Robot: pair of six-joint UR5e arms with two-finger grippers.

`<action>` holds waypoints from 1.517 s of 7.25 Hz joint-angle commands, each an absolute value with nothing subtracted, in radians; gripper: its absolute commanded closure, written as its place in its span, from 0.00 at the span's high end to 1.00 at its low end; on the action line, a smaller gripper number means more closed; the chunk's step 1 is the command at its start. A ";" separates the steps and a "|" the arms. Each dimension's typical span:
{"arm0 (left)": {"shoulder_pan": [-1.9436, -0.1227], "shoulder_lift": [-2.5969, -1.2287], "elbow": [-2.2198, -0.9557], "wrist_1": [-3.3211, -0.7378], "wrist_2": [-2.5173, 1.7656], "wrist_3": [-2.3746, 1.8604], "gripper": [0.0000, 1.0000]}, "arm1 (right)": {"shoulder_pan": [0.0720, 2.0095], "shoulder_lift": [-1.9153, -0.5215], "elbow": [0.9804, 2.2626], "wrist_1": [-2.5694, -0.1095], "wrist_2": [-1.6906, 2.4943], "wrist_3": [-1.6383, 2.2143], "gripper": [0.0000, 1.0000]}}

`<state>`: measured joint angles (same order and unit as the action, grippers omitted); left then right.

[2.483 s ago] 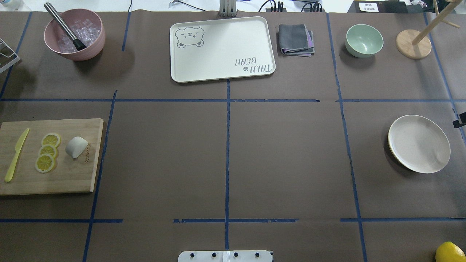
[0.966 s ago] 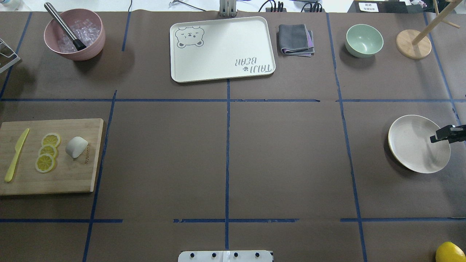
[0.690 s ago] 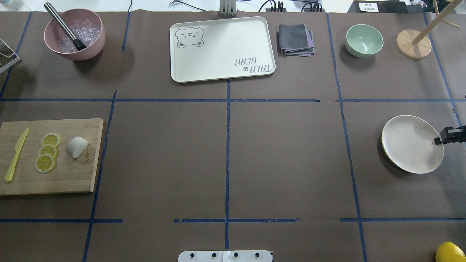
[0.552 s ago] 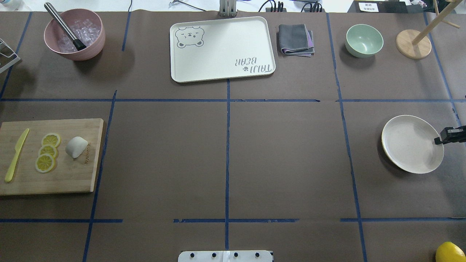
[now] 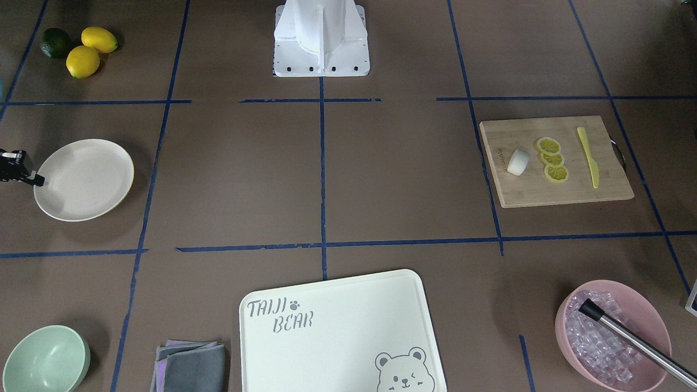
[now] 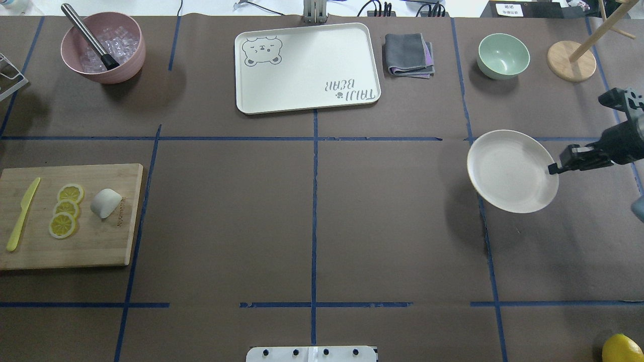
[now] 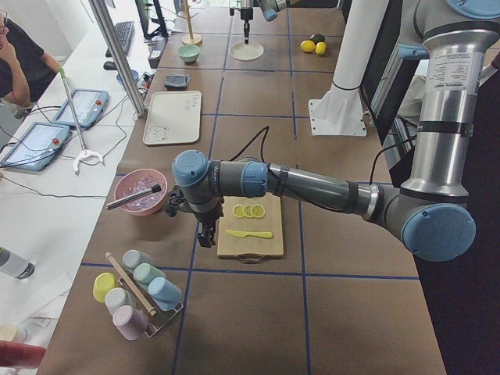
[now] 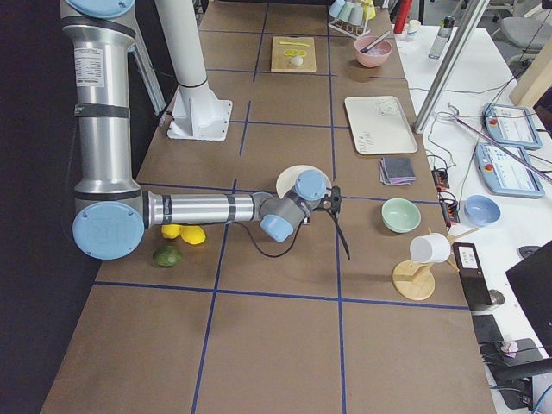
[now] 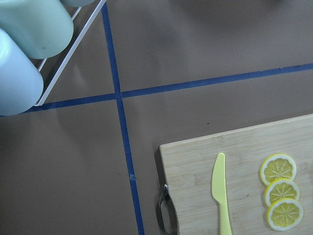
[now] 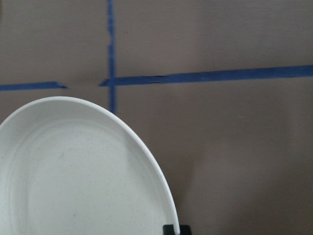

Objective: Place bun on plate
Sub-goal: 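Carry the white plate with the right gripper to the table center and release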

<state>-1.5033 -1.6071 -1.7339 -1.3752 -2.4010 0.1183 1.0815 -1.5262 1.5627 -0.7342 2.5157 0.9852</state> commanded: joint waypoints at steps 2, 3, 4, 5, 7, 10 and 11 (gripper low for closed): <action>-1.503 -1.549 -1.756 -1.446 -2.411 0.115 1.00 | 0.837 -1.251 1.600 -0.736 2.307 1.478 0.00; -1.502 -1.548 -1.756 -1.459 -2.411 0.115 1.00 | 0.749 -1.199 1.597 -0.739 2.192 1.553 0.00; -1.502 -1.549 -1.756 -1.460 -2.411 0.115 1.00 | 0.685 -1.156 1.589 -0.748 2.102 1.601 0.00; -1.502 -1.549 -1.756 -1.460 -2.411 0.117 1.00 | 0.628 -1.140 1.586 -0.753 2.018 1.612 0.00; -1.502 -1.549 -1.756 -1.460 -2.411 0.118 1.00 | 0.562 -1.135 1.560 -0.755 1.942 1.611 0.00; -1.502 -1.549 -1.761 -1.462 -2.413 0.117 1.00 | 0.554 -1.127 1.563 -0.844 1.930 1.592 0.02; -1.502 -1.549 -1.763 -1.462 -2.413 0.115 1.00 | 0.552 -1.129 1.563 -0.848 1.928 1.592 0.29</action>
